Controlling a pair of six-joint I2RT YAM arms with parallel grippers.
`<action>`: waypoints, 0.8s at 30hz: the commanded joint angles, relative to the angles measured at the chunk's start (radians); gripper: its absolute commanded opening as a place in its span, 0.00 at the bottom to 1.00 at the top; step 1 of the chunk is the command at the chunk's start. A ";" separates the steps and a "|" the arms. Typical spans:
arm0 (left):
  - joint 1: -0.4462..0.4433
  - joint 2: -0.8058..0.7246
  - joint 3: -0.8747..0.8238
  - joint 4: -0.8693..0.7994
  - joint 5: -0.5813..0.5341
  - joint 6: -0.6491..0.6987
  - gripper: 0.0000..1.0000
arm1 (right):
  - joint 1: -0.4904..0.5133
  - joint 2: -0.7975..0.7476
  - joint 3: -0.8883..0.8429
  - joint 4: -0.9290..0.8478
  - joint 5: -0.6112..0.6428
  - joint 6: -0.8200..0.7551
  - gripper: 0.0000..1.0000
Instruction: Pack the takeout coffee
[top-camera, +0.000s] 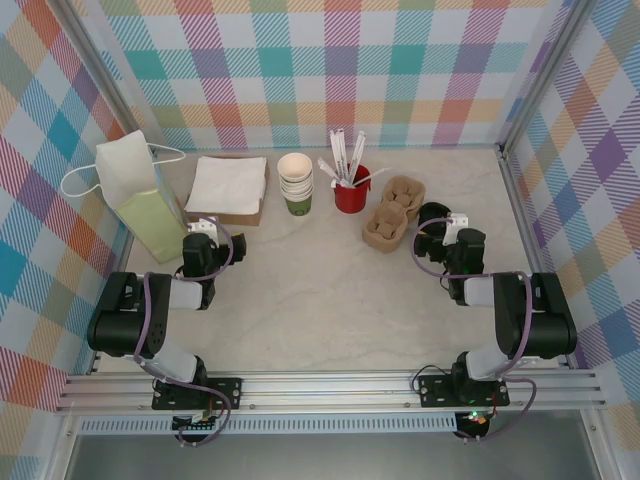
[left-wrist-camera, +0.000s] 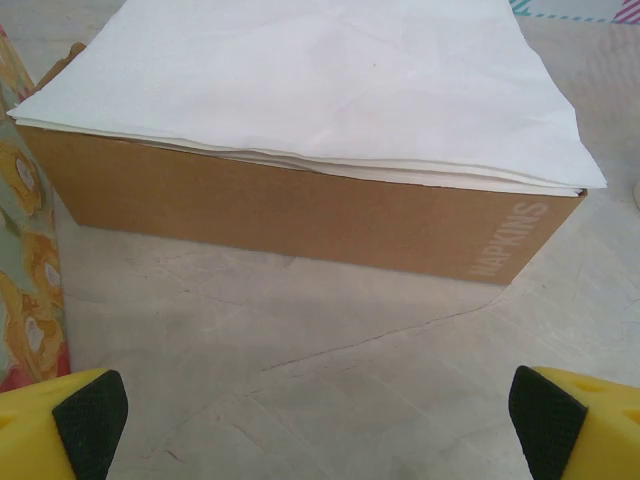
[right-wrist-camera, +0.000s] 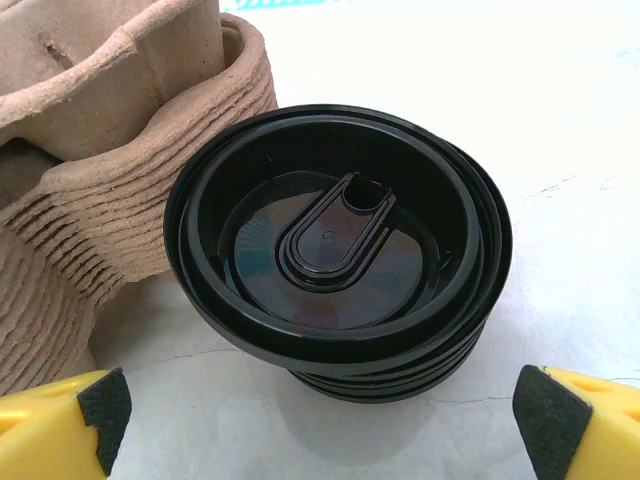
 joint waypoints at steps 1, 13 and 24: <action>-0.005 0.002 0.020 -0.008 0.003 0.017 1.00 | -0.003 -0.002 0.018 0.032 -0.012 -0.005 1.00; -0.004 0.002 0.021 -0.008 0.004 0.017 1.00 | -0.003 -0.002 0.019 0.032 -0.012 -0.005 1.00; -0.005 -0.124 0.020 -0.112 -0.062 -0.015 1.00 | -0.004 -0.082 0.065 -0.120 0.059 0.026 1.00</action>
